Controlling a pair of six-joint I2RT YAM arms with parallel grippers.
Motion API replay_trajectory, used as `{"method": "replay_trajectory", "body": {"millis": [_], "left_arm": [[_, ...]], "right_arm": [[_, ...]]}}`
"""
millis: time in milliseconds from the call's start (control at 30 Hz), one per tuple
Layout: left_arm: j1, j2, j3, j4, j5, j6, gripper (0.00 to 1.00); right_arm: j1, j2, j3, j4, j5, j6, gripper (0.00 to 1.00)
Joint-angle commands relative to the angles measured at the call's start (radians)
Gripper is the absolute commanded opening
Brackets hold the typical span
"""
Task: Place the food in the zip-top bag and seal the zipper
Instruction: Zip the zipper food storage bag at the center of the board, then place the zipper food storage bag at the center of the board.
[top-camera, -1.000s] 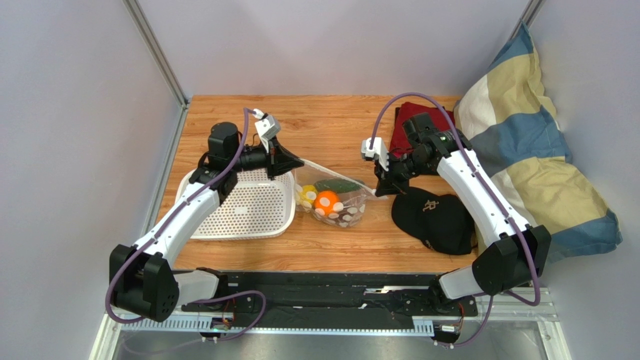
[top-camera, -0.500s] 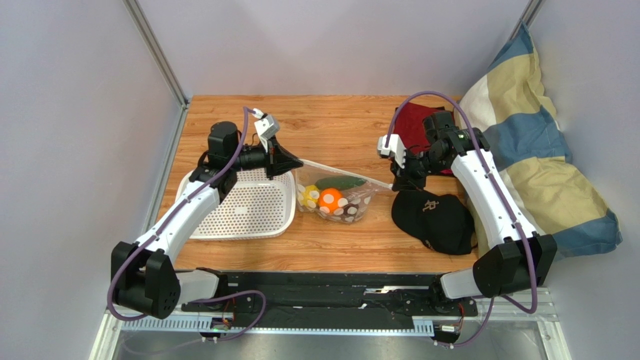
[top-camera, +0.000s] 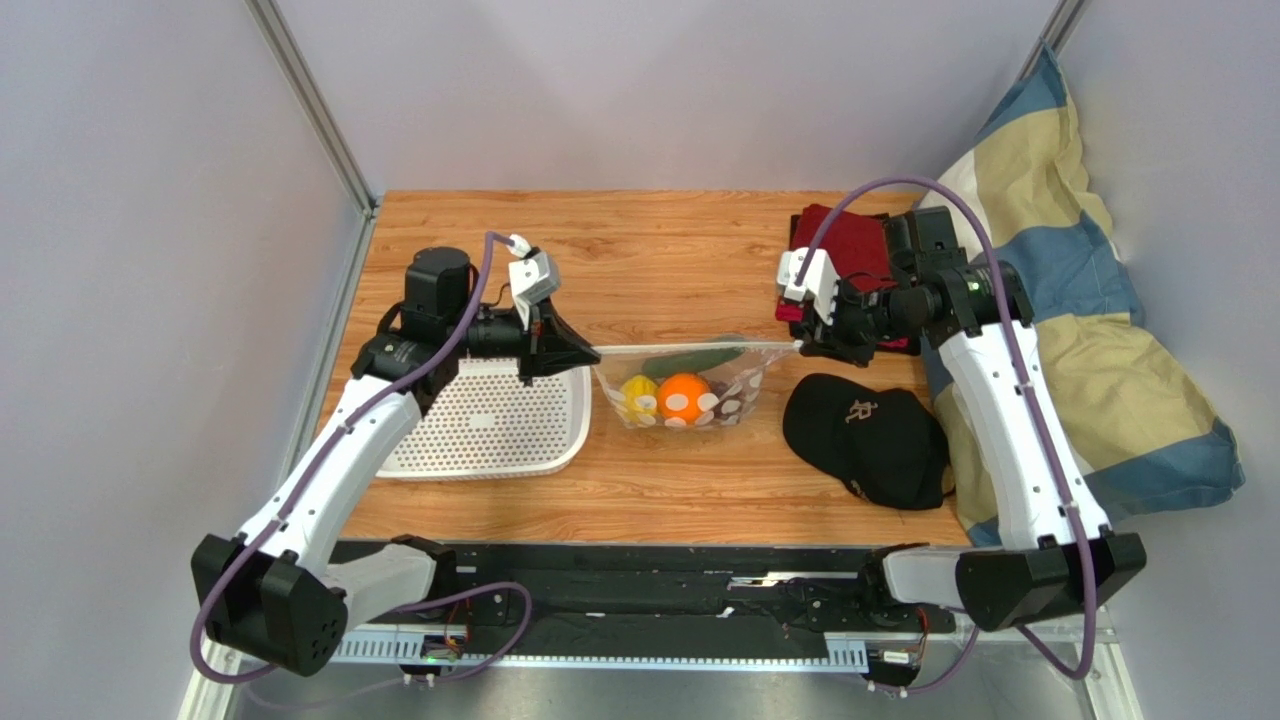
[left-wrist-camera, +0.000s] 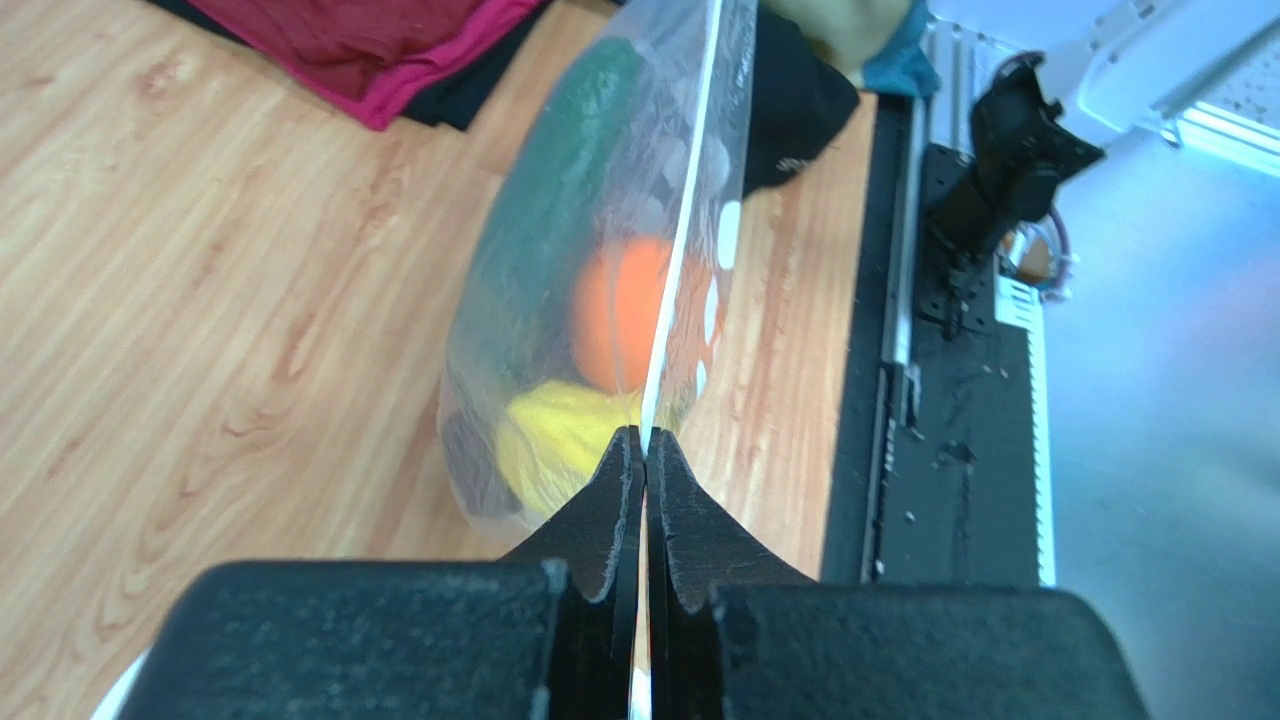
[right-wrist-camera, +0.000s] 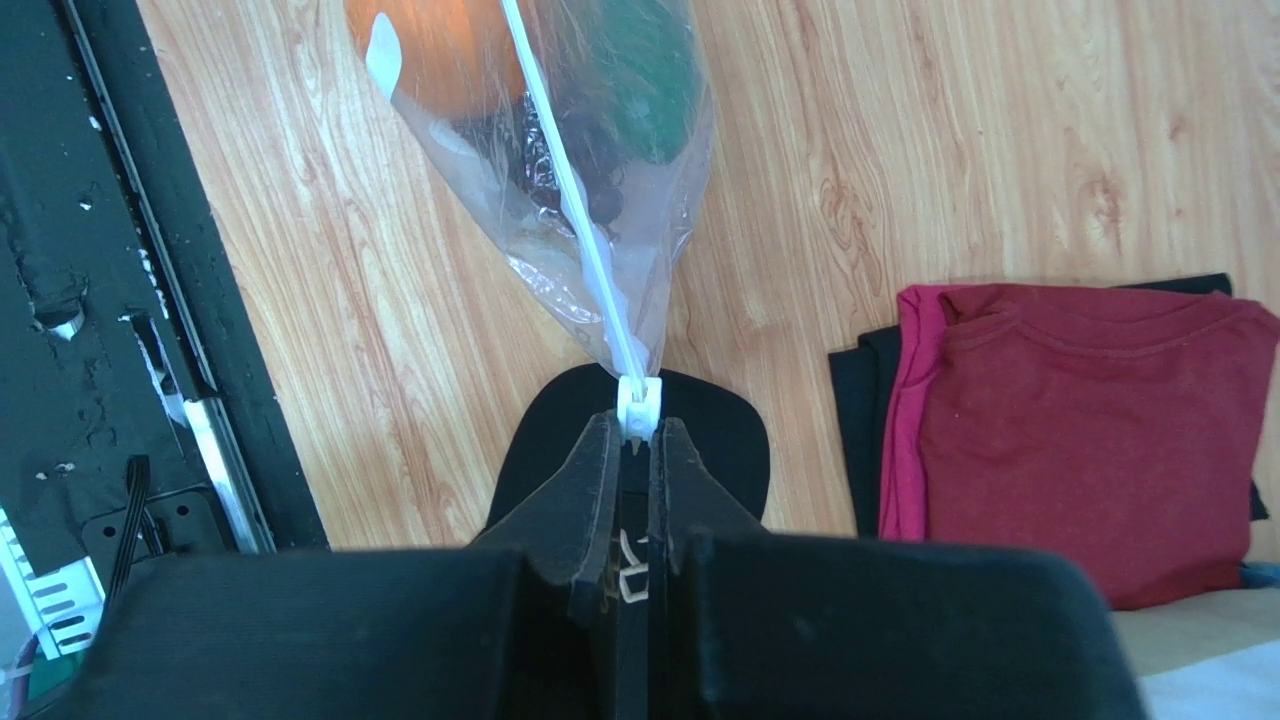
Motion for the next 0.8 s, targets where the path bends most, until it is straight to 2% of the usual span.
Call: {"method": "replay_trajectory", "body": {"millis": [0,233,367,567,633,700,767], "left_arm": [[0.008,-0.054,0.021,-0.161,0.019,0.086,0.00],[-0.044,0.082,0.062,-0.127,-0.095,0.066,0.00],[-0.054,0.225,0.102,-0.003,-0.200,-0.013,0.00],[-0.054,0.412,0.240,0.053,-0.397,-0.087,0.00],[-0.052,0.484,0.289,0.027,-0.402,-0.081,0.05],[-0.052,0.527,0.364,0.001,-0.406,-0.083,0.20],[-0.052,0.581,0.439,-0.061,-0.403,-0.087,0.31]], "right_arm": [[-0.012,-0.065,-0.042,-0.330,0.048,-0.003,0.00],[-0.012,0.050,-0.025,-0.284,-0.015,0.060,0.00],[-0.019,0.233,0.069,-0.231,0.003,0.104,0.00],[-0.022,0.405,0.165,-0.014,0.084,0.219,0.00],[-0.024,0.470,0.208,0.044,0.094,0.265,0.00],[-0.022,0.522,0.237,0.072,0.095,0.299,0.01],[-0.022,0.545,0.286,0.078,0.088,0.336,0.08]]}}
